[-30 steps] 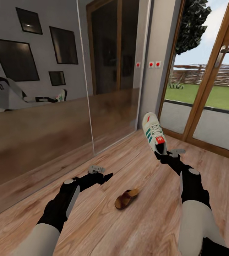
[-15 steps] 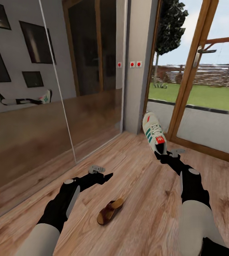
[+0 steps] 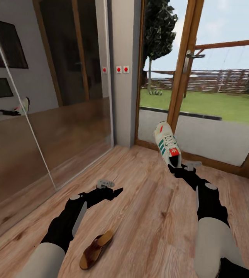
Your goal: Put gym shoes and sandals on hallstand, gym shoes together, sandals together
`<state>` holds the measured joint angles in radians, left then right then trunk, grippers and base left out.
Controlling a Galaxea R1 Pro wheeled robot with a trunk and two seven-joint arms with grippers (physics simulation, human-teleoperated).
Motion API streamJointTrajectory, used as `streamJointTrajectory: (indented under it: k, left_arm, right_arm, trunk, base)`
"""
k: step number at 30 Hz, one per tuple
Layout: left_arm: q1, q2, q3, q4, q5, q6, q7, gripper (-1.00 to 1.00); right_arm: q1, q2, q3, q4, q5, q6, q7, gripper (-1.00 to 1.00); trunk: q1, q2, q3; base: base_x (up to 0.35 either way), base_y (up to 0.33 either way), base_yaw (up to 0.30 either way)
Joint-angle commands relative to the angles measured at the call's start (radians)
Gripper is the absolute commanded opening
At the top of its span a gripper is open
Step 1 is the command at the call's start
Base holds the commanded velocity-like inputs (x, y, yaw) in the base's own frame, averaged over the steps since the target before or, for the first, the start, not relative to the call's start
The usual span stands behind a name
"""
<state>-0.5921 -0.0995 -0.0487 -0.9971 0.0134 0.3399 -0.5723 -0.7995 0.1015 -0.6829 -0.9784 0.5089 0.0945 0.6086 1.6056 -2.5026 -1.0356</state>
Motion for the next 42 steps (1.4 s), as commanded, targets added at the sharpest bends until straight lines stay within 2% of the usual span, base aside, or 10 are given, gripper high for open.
streamJointTrajectory:
  k: [1, 19, 37, 42]
  left_arm:
    - [0.000, 0.000, 0.001, -0.002, 0.002, 0.008, -0.003, 1.00]
    - [0.000, 0.000, 0.001, -0.002, 0.002, 0.008, -0.003, 1.00]
    - [0.000, 0.000, 0.001, -0.002, 0.002, 0.008, -0.003, 1.00]
    - [0.000, 0.000, 0.001, -0.002, 0.002, 0.008, -0.003, 1.00]
  right_arm:
    - [-0.001, 0.001, -0.004, -0.002, 0.002, 0.005, 0.008, -1.00]
    - [-0.001, 0.001, -0.004, -0.002, 0.003, 0.004, 0.007, -1.00]
    - [-0.001, 0.003, -0.004, -0.002, 0.003, 0.005, 0.008, -1.00]
    - [-0.001, 0.003, -0.004, -0.002, 0.003, 0.004, 0.008, -1.00]
  trunk:
    - [0.000, 0.000, -0.001]
    - [0.000, 0.000, -0.001]
    - [0.000, 0.000, -0.001]
    - [0.000, 0.000, -0.001]
  base:
    - [0.263, -0.201, -0.273]
    - [0.240, -0.230, -0.245]
    - [0.237, -0.236, -0.008]
    - [0.237, -0.236, 0.205]
